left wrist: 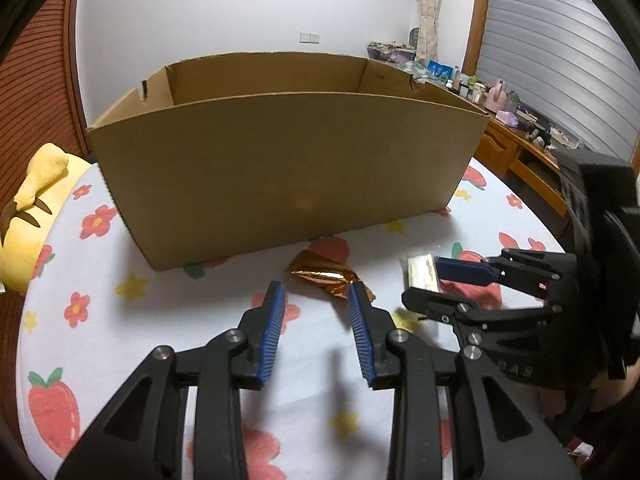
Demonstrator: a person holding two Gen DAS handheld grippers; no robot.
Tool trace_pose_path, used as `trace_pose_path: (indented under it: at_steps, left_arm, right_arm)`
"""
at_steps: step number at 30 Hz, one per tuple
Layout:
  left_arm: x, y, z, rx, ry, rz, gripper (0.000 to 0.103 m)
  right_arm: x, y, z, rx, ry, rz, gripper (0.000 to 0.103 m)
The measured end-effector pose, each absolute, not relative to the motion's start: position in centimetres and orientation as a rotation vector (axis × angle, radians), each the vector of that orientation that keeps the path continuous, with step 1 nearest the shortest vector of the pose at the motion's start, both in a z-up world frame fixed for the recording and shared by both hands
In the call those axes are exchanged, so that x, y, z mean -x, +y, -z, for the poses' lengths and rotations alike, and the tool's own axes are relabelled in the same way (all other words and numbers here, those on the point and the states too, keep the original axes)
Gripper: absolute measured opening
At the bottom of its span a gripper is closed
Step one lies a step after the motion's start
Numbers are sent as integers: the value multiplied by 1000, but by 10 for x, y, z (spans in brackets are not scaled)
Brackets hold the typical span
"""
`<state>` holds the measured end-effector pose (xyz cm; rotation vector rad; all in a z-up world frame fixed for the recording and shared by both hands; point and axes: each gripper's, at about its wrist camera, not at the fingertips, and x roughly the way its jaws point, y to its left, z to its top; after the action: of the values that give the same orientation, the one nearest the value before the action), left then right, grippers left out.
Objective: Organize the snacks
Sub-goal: 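Lower both tools toward the copper bar and clear-wrapped white bar beside the box, then grasp the copper-wrapped bar with the left tool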
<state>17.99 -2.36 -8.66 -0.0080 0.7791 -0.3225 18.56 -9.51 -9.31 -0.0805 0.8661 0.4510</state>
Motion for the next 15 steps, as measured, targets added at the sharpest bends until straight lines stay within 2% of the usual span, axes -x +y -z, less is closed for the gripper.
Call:
trace_pose_path:
  at_steps: [15]
  left_arm:
    - [-210,-57,104,-9,840,296,35]
  right_arm:
    - [-162,-128,84,46,824,-432,40]
